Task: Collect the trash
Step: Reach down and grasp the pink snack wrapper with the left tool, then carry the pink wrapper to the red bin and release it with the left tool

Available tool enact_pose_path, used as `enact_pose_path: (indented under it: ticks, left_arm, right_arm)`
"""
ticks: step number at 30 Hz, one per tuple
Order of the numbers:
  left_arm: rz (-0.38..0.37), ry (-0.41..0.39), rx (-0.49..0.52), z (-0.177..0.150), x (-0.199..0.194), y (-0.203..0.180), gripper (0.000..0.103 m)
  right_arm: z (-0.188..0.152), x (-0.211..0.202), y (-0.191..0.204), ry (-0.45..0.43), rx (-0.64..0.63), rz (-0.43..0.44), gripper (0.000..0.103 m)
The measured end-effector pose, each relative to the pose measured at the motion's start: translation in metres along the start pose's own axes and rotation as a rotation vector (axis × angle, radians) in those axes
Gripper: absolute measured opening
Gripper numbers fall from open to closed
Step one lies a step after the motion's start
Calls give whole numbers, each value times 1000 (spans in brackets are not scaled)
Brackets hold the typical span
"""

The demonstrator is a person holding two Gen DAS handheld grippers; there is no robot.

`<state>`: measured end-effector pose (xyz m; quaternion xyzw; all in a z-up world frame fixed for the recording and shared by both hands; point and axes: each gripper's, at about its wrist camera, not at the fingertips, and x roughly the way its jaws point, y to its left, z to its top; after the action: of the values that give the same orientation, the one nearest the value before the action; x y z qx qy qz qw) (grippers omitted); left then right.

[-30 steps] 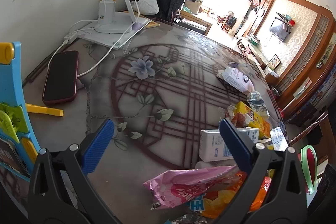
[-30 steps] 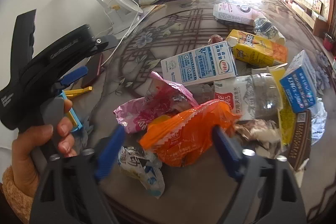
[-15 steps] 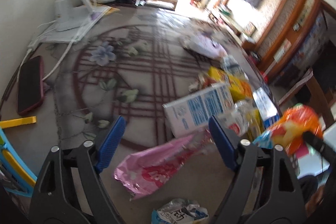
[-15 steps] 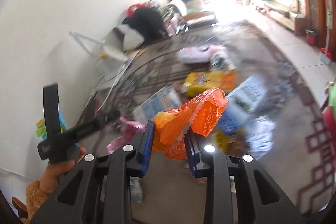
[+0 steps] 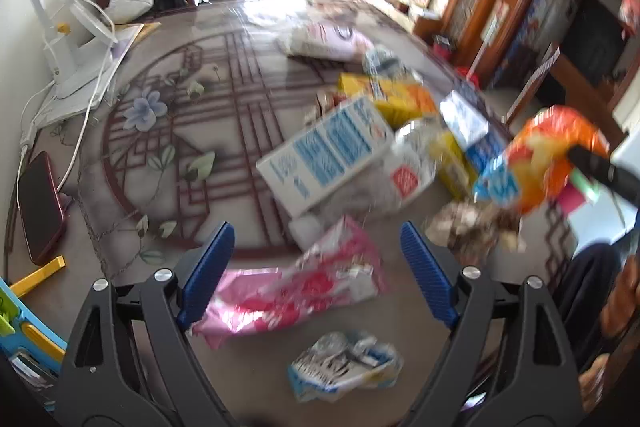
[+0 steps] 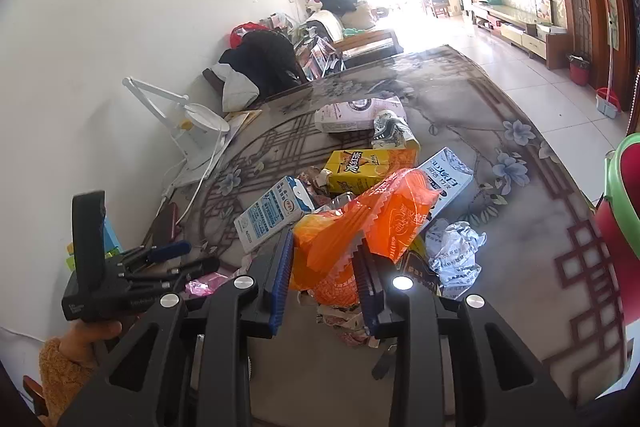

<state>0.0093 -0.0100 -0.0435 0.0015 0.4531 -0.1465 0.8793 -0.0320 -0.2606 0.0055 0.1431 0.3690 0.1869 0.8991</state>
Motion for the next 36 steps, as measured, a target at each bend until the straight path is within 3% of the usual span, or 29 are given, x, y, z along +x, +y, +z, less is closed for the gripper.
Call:
enact_pose_path:
  ticks: [4,9,11,13,14,15,24,32,36]
  left_arm:
    - [111,177,96,-16,41,-10,83]
    - [119,236,170,-25,62,-28,79]
    - [137,242,179,-26,64,-29,66]
    - [107,225,151,-26,58,-24,48]
    - [89,213,129,-24,54,-21,21]
    - [78,204,106,-23,51,-17,8]
    - [-46,33,-33,-5,17,-4,2]
    - [-242,-182,-184,16,-18,4,2]
    - [-201,-220,-238,24,-16,-1,2]
  right_arm:
    - [-2,5,-4,16,30,18,30]
    - [-5,7,-1,29,32,30,30]
    - [-5,7,-2,30,33,33,30]
    - [-5,7,-1,30,33,34,31]
    - [-6,7,-1,31,34,35,31]
    - [-6,8,-1,32,36,36,31]
    - [-6,6,0,27,34,39,31]
    - [0,-10,-9,-20,41,29,31]
    - [7,-27,-22,-63,58,15,31]
